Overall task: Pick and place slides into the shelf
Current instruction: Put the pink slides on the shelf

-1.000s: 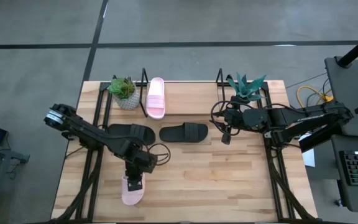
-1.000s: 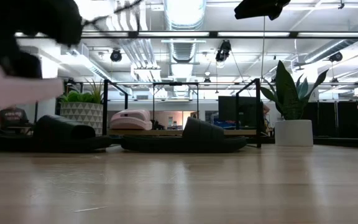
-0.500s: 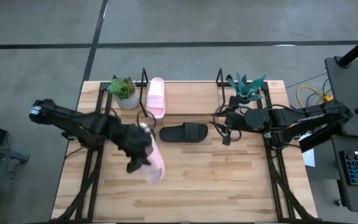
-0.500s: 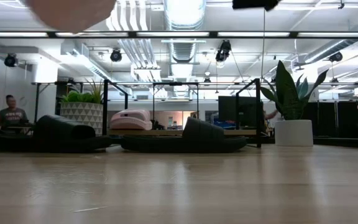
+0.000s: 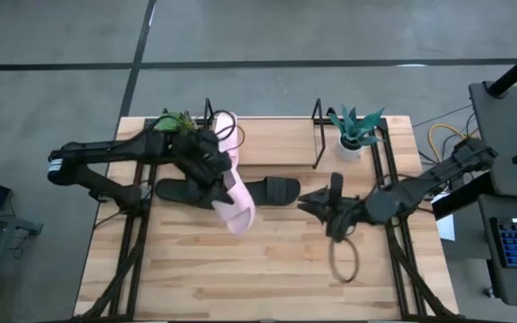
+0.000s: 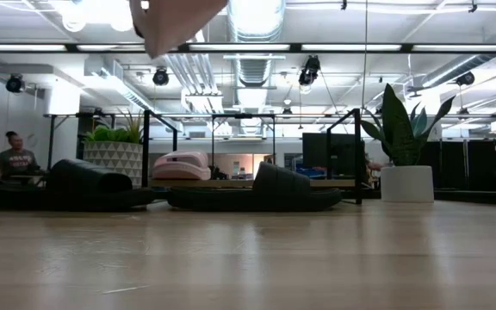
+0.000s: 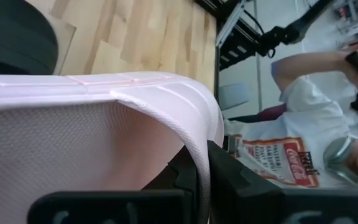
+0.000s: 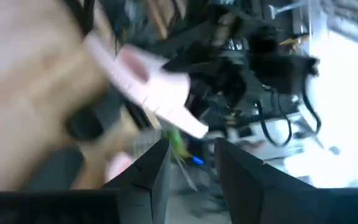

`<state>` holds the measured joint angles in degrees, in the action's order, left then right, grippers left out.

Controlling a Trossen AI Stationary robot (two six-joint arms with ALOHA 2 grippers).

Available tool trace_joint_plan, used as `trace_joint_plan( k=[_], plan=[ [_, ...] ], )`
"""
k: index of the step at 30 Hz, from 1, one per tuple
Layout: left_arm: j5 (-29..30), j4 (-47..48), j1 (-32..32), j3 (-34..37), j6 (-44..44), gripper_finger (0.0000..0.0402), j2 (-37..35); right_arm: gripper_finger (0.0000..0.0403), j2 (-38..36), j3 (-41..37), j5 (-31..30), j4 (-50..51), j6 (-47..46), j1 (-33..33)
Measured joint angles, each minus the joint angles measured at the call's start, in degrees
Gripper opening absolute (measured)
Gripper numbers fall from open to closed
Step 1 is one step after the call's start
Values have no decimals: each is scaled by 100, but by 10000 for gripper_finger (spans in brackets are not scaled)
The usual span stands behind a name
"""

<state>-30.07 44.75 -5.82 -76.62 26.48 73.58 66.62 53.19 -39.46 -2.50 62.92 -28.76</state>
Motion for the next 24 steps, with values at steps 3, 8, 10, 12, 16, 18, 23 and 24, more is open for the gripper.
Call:
trace_joint_plan(
  k=[3, 8, 10, 12, 16, 18, 23, 24],
  plan=[
    [-121, 338, -195, -188, -123, 0, 198, 117, 400, -4, -265, 31, 842, -13],
    [-115, 528, -356, -544, -505, 0, 434, 131, 1106, 30, -1139, -568, 1814, -57],
    [-108, 529, -408, -715, -558, 0, 499, 142, 1361, 99, -1638, -889, 2243, -71],
    [-71, 512, -464, -871, -346, 0, 557, 153, 1584, 193, -1875, -1114, 2573, -89],
    [396, 471, -627, -1131, -424, 0, 673, 173, 1971, 462, -2206, -1194, 2957, -107],
    [510, 386, -708, -1228, -435, 0, 731, 178, 2121, 595, -2355, -1189, 3030, -115],
    [345, -163, -857, -1361, -300, 0, 861, 176, 2457, 940, -2516, -1149, 3186, -107],
    [195, -249, -882, -1362, -285, 0, 877, 175, 2517, 997, -2581, -1157, 3324, -86]
  ],
)
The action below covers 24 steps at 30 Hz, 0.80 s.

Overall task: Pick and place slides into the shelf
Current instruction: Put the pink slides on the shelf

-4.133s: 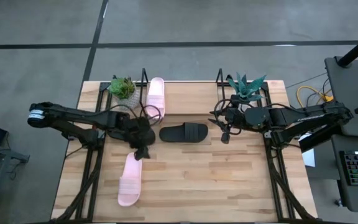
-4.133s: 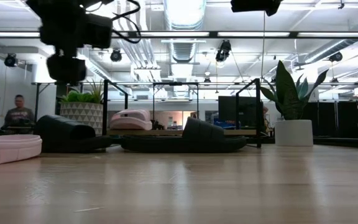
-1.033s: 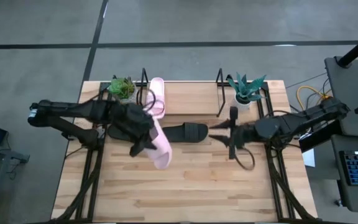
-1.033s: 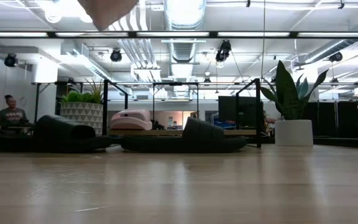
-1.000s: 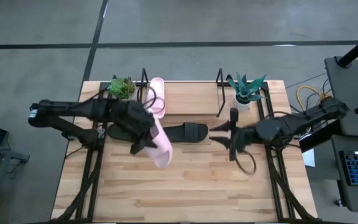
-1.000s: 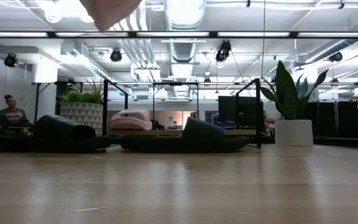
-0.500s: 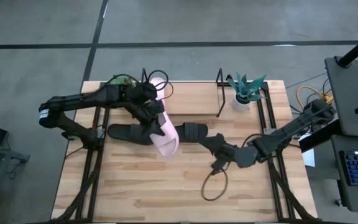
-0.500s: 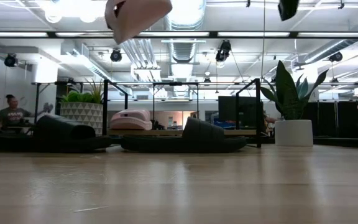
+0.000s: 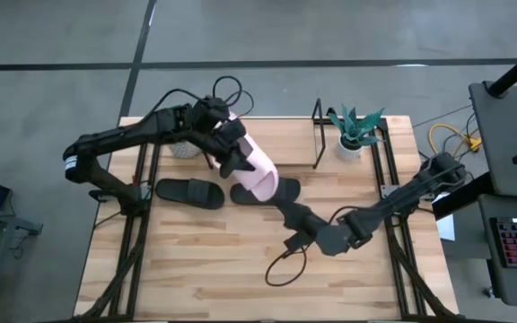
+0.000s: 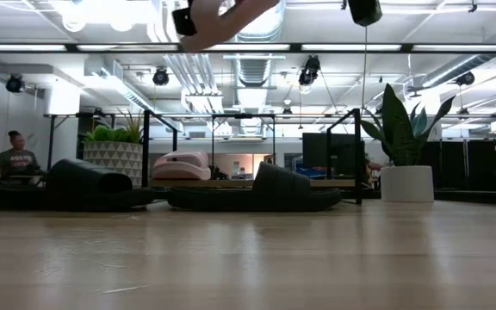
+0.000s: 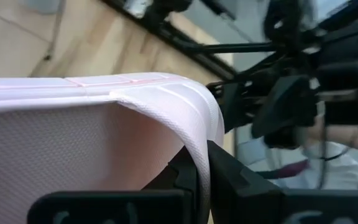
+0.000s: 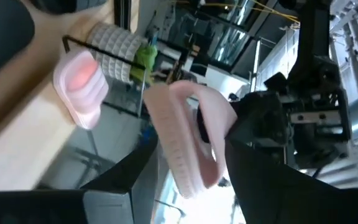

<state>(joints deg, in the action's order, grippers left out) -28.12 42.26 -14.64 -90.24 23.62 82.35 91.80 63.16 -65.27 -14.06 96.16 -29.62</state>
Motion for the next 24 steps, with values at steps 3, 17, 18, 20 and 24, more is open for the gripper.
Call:
trace_joint_plan(
  k=[3, 17, 18, 20, 24],
  plan=[
    [-287, -143, -8, 4, -2, 0, 81, 170, 164, 132, -244, 11, 397, 50],
    [-582, -135, 1, 26, -12, 0, 157, 161, 216, 227, 133, 15, 596, 229],
    [-582, -152, 1, 26, -23, 0, 162, 159, 216, 227, 242, 17, 537, 227],
    [-585, -155, 1, 26, -18, 0, 162, 156, 216, 227, 383, 13, 373, 240],
    [-580, -157, 1, 26, -15, 0, 162, 145, 216, 227, 395, 15, 345, 296]
  ],
)
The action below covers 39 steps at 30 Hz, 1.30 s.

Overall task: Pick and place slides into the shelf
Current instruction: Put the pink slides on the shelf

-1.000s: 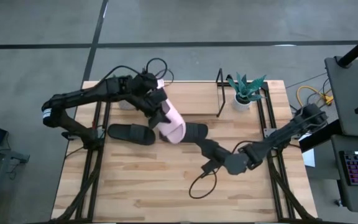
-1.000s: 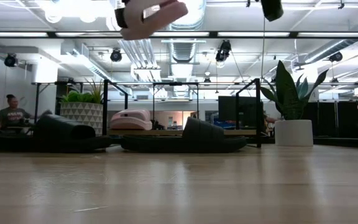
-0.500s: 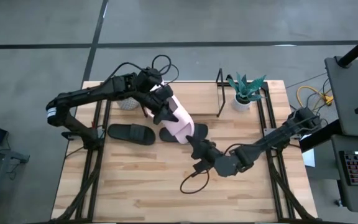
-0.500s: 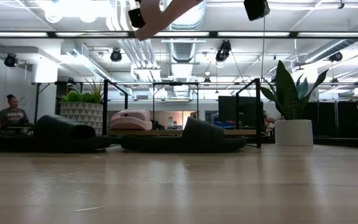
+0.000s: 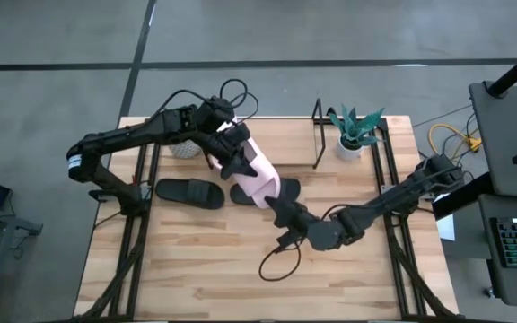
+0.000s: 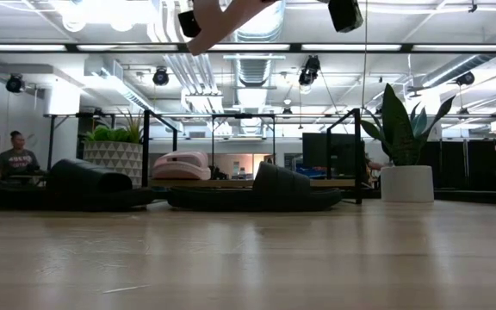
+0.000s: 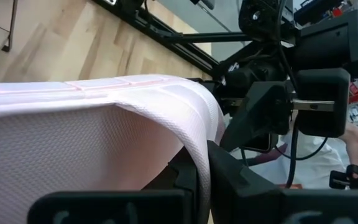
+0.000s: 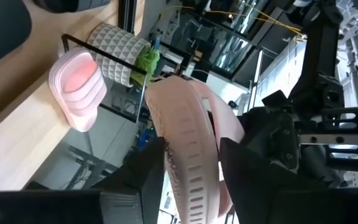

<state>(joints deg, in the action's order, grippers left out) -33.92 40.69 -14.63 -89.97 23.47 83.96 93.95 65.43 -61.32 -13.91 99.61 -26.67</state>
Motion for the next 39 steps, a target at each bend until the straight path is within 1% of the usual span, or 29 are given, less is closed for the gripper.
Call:
trace_joint_plan(
  k=[2, 4, 6, 9, 10, 16, 18, 21, 24, 29, 31, 33, 36, 39],
  plan=[
    [3, 0, -2, 0, -5, 0, 0, 134, 0, 0, -2, 0, 0, 45],
    [13, -18, -2, -2, -10, 0, 0, 113, 0, -4, 0, 6, -2, 85],
    [11, -24, -4, -2, -46, 0, 0, 83, 0, -7, 0, 18, 0, 131],
    [-113, -58, -11, -2, -564, 0, 0, 32, 0, -11, 0, 39, 2, 156],
    [-145, -55, -11, -2, -805, 0, -7, 26, 0, -11, -1, 39, 3, 156],
    [-181, -59, -9, 0, -2750, 0, -39, 24, -3, -11, -67, 11, -88, 158],
    [-203, -182, -7, 13, -3257, 7, -39, 24, -26, -11, -80, 9, -165, 158],
    [-216, -484, -4, 44, -3617, 30, -39, 24, -110, -11, -66, -6, -276, 172],
    [-242, -698, -4, 52, -3688, 65, -39, 24, -201, -11, -105, -5, -439, 204],
    [-501, -755, -4, 55, -3691, 145, -39, 24, -352, -13, -107, 13, -773, 249],
    [-532, -738, -1, 55, -3606, 178, -56, 24, -356, -17, -133, 18, -830, 255],
    [-543, -710, 0, 62, -3581, 204, -113, 23, -356, -20, -215, 24, -879, 259],
    [-541, -696, 7, 66, -3555, 222, -252, 20, -366, -22, -354, 15, -1014, 270],
    [-480, -647, 9, 74, -3540, 225, -439, 20, -376, -28, -533, 13, -1124, 272]
  ],
)
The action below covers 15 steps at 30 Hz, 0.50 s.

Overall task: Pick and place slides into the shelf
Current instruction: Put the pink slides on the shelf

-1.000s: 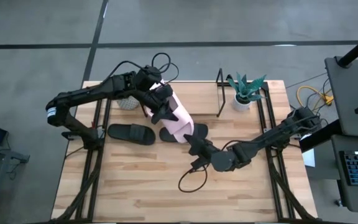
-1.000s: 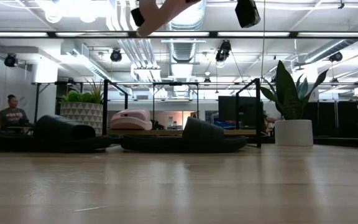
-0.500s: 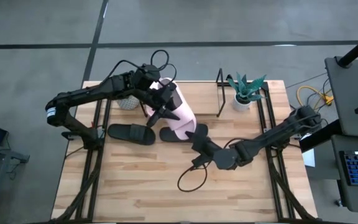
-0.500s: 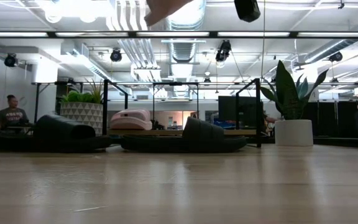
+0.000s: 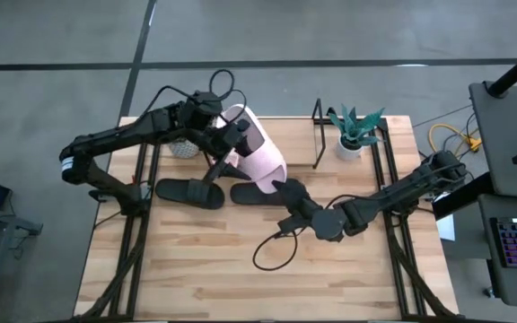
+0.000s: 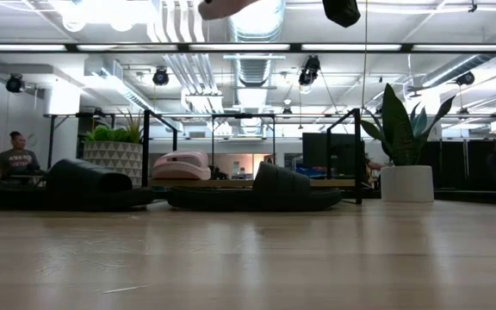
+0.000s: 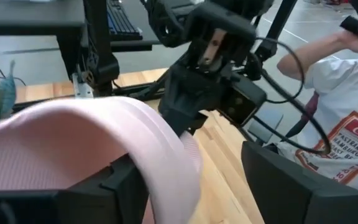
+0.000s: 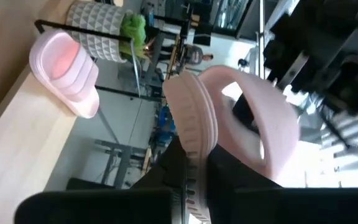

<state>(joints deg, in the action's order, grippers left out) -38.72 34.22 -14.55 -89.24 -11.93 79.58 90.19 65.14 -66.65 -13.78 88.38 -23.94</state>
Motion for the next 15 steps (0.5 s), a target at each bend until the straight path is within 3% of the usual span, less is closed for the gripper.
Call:
trace_joint_plan(
  k=[15],
  plan=[
    [850, 341, 15, 105, 128, 226, -1174, 19, -90, -55, -278, 35, -972, 70]
  ],
)
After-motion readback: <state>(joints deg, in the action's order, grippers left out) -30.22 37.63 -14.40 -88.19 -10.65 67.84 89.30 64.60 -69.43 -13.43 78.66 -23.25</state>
